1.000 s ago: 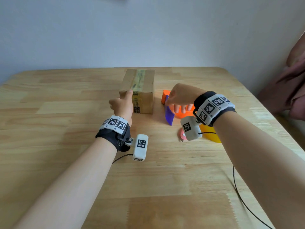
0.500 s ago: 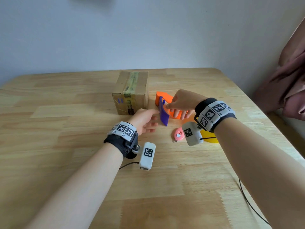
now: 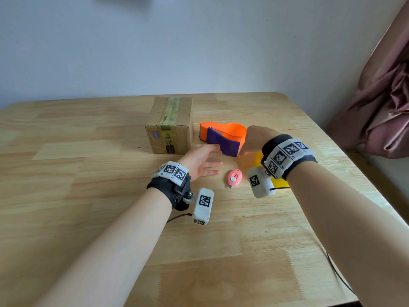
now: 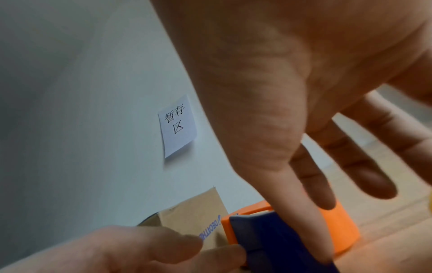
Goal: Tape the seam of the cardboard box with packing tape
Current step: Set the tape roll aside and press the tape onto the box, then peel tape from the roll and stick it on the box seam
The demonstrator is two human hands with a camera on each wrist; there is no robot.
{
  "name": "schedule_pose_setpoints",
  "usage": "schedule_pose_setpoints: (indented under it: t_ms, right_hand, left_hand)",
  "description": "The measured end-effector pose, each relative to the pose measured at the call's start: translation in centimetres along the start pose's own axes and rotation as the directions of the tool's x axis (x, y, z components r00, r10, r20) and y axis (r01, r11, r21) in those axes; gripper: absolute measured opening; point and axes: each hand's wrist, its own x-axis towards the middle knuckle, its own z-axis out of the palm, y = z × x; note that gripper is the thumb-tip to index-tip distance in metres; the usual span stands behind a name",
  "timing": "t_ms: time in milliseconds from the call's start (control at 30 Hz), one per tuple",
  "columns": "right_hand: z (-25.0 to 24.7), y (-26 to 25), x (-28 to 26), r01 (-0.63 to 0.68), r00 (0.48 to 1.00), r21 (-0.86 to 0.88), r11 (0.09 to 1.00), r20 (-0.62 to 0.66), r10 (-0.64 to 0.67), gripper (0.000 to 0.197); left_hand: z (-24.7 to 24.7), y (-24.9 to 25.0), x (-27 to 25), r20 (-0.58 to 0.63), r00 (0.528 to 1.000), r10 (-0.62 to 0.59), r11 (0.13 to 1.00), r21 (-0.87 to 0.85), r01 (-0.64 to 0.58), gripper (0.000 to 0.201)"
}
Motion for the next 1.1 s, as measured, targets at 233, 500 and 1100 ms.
schedule_pose_setpoints:
  t_ms: [233, 500, 1100]
  right_hand:
    - [1.6, 0.2, -1.8, -0.124, 0.990, -0.191, 0.974, 0.036, 0.133, 0.039]
    - [-0.3, -3.0, -3.2, 0.051, 0.997, -0.047, 0.998, -0.047, -0.053, 0.023]
    - [2.2, -11.8, -5.3, 0.386, 0.895, 0.614, 0.688, -0.070, -0.440, 0.049]
  left_hand:
    - [-0.6, 0.0, -1.0, -0.031, 0.999, 0.029, 0.999, 0.019, -0.028, 0.027]
    - [-2.6, 0.8, -2.5, -0.031, 0.997, 0.070, 0.998, -0.004, -0.070, 0.010]
    - [-11.0, -0.6, -6.9, -0.100, 0.955, 0.280, 0.960, 0.001, -0.281, 0.026]
